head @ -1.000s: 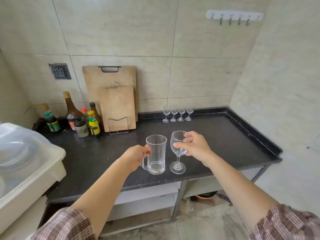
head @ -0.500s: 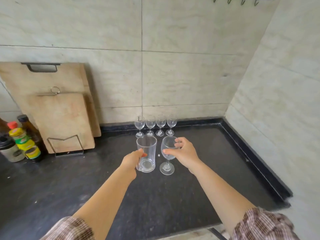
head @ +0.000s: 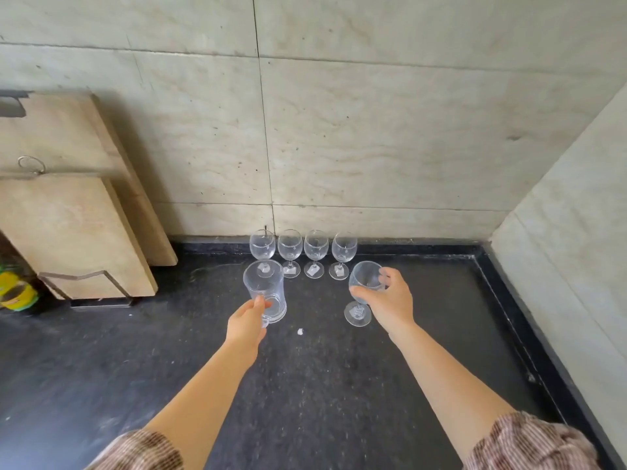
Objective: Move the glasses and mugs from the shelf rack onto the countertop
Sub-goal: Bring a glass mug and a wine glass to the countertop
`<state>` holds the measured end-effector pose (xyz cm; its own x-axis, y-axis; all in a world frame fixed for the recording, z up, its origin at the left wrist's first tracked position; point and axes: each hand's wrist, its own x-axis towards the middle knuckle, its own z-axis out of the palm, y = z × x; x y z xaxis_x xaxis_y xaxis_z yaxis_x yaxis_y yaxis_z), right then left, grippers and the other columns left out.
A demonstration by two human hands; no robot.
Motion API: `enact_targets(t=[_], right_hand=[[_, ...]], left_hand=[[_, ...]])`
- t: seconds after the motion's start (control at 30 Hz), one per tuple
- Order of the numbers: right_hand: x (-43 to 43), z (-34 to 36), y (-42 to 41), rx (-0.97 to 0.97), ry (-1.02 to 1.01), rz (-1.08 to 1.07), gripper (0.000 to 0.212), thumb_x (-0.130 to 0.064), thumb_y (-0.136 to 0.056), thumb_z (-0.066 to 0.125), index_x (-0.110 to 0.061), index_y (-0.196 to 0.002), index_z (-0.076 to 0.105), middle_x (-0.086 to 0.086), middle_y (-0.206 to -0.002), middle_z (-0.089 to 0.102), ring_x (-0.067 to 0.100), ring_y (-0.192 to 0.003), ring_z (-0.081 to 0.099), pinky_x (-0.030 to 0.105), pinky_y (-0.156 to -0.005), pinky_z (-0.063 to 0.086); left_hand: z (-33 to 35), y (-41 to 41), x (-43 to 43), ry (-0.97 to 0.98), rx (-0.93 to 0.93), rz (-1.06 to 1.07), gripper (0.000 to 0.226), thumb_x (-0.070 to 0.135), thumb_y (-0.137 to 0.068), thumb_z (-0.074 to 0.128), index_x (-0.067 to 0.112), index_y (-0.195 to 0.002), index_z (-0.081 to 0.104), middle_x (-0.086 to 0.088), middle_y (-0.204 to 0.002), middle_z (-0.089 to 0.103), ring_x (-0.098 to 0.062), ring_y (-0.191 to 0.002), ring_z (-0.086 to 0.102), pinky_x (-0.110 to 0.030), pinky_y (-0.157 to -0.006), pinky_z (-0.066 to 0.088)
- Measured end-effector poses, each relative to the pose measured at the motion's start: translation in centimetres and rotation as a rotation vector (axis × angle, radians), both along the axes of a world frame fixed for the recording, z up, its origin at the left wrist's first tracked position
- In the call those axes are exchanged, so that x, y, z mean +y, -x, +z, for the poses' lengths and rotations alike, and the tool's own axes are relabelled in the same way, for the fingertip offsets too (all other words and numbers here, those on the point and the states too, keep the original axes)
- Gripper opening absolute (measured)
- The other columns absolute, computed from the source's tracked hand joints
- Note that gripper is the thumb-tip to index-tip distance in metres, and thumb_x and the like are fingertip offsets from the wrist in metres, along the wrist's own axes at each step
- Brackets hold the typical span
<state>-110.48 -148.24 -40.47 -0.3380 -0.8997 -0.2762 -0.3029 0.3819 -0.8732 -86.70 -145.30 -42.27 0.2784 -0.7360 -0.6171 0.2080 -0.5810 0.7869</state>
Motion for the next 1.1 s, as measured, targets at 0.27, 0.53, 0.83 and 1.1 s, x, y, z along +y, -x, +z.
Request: enact_targets(t=[0.27, 0.53, 0.83, 1.1], right_hand=[[-5.9, -1.2, 0.9, -0.010, 0.009, -0.083, 0.073, -0.028, -0.071, 0.081, -0.019, -0.134, 0.045, 0.002, -0.130, 0.054, 0.015, -0.098, 0.049, 0.031, -0.078, 0.038], [-9.7, -2.2, 0.8, 0.030, 0.010, -0.177, 0.069, -0.022, -0.073, 0.077, -0.015, -0.133, 0.044, 0.006, -0.126, 0.056, 0.016, -0.093, 0.049, 0.030, -0.075, 0.040], [-11.8, -3.1, 1.4, 0.044, -0.010, -0.162, 0.071, -0.022, -0.074, 0.078, -0.013, -0.136, 0.044, 0.009, -0.131, 0.055, 0.017, -0.094, 0.049, 0.030, -0.075, 0.039], [-11.9, -2.6, 2.4, 0.151, -0.048, -0.062, 0.073, -0.022, -0.073, 0.078, -0.008, -0.136, 0.045, 0.012, -0.136, 0.052, 0.030, -0.119, 0.053, 0.034, -0.083, 0.045]], left_hand=[[-2.3, -0.9, -2.0, 0.021, -0.030, 0.066, 0.024, 0.033, -0.096, 0.051, 0.022, -0.084, 0.070, 0.010, -0.095, 0.058, -0.015, -0.091, 0.050, -0.033, -0.090, 0.042], [-3.9, -0.5, -2.8, 0.078, 0.018, 0.117, 0.021, 0.030, -0.095, 0.053, 0.017, -0.091, 0.070, 0.015, -0.110, 0.054, -0.014, -0.106, 0.050, -0.033, -0.098, 0.039], [-4.5, -0.4, -2.5, 0.127, 0.010, 0.111, 0.028, 0.030, -0.096, 0.052, 0.010, -0.107, 0.069, 0.007, -0.151, 0.038, -0.020, -0.134, 0.041, -0.041, -0.112, 0.035], [-4.4, -0.5, -2.4, 0.039, -0.108, 0.048, 0.022, 0.041, -0.092, 0.053, 0.028, -0.094, 0.071, 0.011, -0.103, 0.064, -0.015, -0.106, 0.055, -0.037, -0.099, 0.044]])
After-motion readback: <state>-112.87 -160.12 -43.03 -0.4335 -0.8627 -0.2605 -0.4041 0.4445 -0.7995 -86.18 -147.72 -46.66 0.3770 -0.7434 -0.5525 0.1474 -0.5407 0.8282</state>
